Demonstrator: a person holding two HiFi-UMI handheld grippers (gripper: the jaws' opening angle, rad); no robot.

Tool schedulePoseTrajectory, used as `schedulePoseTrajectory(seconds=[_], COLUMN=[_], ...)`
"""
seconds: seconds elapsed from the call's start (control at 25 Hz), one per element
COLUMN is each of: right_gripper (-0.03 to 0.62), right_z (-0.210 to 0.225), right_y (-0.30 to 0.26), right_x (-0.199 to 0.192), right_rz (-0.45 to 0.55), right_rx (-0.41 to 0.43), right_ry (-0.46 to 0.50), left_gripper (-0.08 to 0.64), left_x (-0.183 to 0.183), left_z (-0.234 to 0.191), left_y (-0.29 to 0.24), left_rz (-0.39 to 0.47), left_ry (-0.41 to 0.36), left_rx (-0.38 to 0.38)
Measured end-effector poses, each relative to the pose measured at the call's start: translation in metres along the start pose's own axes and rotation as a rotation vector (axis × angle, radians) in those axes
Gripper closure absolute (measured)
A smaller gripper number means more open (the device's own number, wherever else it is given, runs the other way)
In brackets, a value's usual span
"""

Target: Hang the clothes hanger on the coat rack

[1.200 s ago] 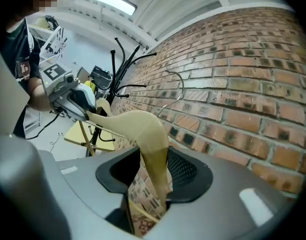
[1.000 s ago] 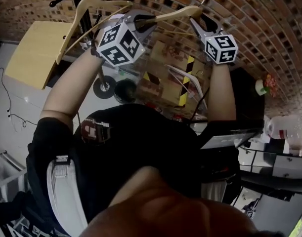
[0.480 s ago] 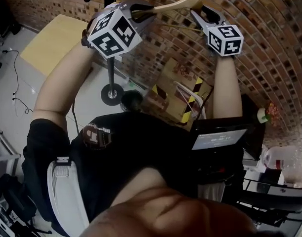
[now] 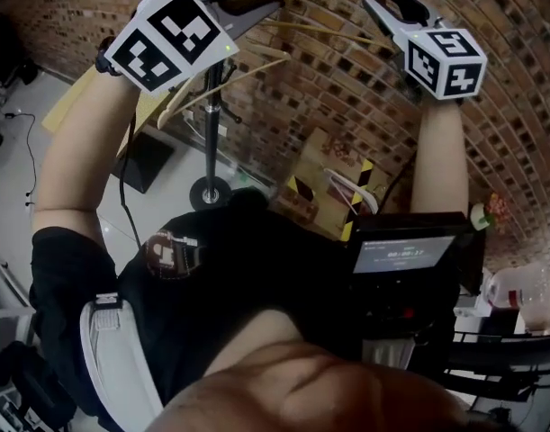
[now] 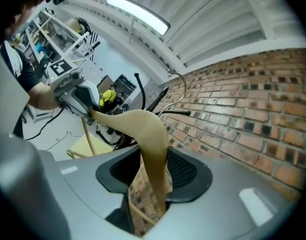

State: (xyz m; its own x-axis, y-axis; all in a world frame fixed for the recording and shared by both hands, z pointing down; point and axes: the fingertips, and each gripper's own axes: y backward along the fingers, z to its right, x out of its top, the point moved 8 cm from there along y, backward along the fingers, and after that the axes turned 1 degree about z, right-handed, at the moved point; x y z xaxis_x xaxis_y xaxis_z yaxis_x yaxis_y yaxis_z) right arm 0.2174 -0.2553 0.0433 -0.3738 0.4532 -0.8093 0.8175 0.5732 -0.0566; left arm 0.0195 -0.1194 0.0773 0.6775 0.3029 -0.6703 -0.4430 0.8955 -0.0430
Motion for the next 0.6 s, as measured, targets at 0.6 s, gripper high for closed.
schedulePoseTrajectory(seconds=[0.6], right_gripper=[0.410], right_z=[-0.025], right_y=[-0.069], right_x=[0.144], right_rz=[-0.067], right_rx=[-0.066], right_ry=[0.113], left_gripper=[0.484], left_x=[-0.040], left_z=[-0.129], left_y=[0.070], left_rz=[0.109], left_ry=[0.093], left_rx=[-0.032])
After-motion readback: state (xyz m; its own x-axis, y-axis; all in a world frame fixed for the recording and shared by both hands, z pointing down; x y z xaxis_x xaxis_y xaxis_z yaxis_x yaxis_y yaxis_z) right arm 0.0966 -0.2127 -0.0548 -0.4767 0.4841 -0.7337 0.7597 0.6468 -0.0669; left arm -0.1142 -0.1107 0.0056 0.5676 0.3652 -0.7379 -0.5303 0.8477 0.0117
